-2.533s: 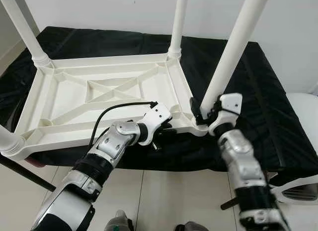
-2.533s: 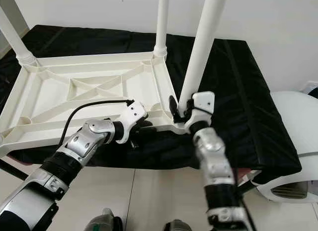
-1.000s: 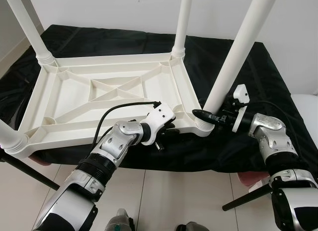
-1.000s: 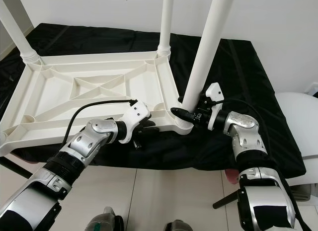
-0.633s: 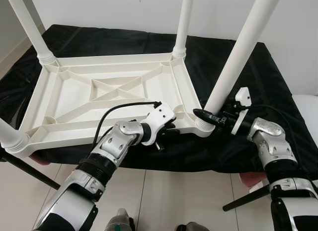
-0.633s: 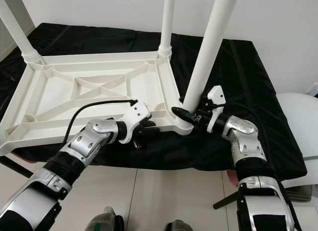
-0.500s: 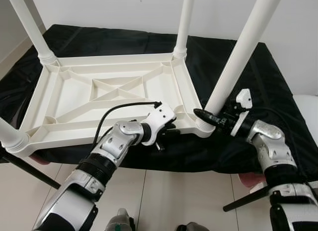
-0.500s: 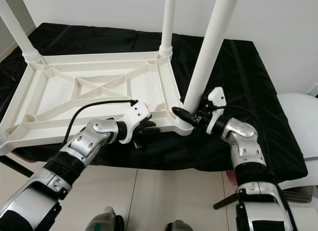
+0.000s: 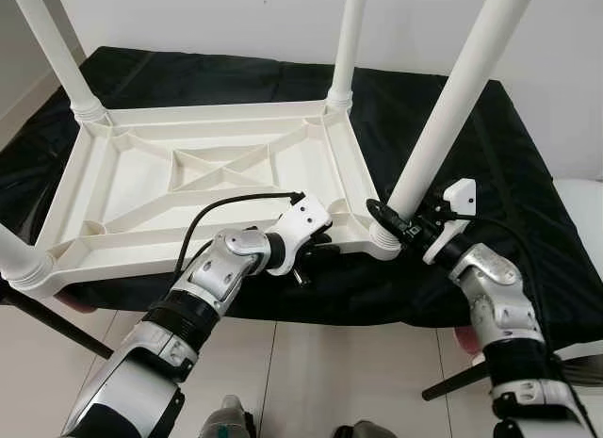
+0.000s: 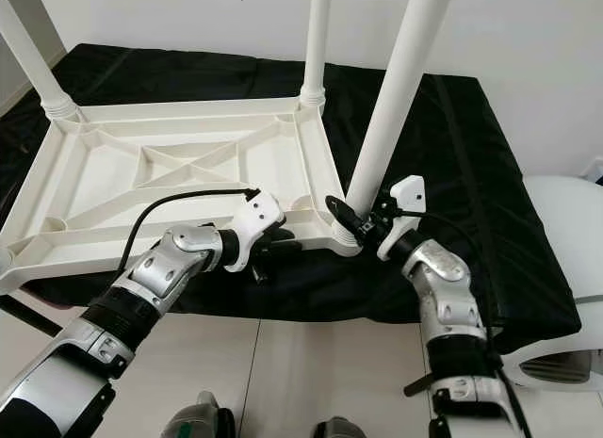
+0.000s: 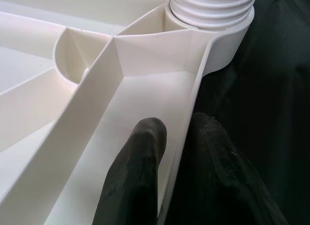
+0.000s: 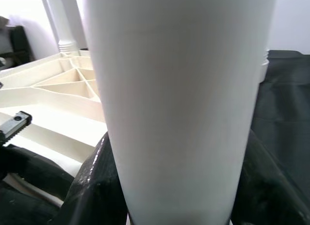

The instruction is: Building children table

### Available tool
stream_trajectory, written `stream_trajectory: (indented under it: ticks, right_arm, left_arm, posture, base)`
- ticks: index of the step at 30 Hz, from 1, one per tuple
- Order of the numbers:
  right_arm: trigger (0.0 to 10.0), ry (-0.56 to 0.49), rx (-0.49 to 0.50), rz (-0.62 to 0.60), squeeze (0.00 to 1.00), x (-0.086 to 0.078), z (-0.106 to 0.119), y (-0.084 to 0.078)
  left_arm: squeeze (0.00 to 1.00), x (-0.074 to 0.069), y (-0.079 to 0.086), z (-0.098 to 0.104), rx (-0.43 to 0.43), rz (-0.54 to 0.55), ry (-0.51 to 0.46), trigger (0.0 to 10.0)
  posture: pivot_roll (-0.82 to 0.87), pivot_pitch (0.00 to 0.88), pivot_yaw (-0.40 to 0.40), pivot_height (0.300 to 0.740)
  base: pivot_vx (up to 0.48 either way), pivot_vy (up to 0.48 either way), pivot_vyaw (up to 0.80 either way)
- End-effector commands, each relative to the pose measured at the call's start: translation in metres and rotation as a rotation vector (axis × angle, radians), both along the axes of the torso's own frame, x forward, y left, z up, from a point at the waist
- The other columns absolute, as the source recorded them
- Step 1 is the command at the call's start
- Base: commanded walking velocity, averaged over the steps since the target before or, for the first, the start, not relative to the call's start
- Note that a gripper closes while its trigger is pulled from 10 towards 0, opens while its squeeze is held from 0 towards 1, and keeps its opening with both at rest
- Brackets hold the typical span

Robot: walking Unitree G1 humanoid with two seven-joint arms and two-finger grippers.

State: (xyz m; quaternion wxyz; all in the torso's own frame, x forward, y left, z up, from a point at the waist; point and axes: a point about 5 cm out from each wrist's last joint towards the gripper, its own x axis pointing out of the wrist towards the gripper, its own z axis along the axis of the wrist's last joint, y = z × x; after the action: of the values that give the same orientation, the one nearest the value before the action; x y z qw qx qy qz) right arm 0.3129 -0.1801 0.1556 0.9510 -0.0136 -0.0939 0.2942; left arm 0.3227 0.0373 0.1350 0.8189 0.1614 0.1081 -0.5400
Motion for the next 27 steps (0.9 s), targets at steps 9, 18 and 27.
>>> stream_trajectory:
  ticks: [9, 18, 27]
  right_arm:
    - [0.0, -0.003, 0.086, -0.151, 0.0, -0.007, -0.001, 0.018]
    - [0.0, 0.008, 0.11, -0.266, 0.0, -0.016, -0.006, 0.037]
    - [0.0, 0.024, 0.144, -0.402, 0.0, -0.022, -0.009, 0.053]
  left_arm:
    - [0.0, -0.003, -0.004, 0.0, 0.006, -0.076, 0.007, 10.0]
    - [0.0, -0.003, -0.005, 0.001, 0.009, -0.077, 0.008, 10.0]
    - [0.0, -0.003, -0.004, 0.001, 0.011, -0.076, 0.008, 10.0]
  posture:
    - [-0.03, 0.006, 0.003, 0.74]
    - [-0.03, 0.013, 0.006, 0.74]
    - [-0.02, 0.018, 0.003, 0.74]
  base:
    - [0.0, 0.0, 0.0]
    - [0.0, 0.0, 0.0]
    - [0.0, 0.0, 0.0]
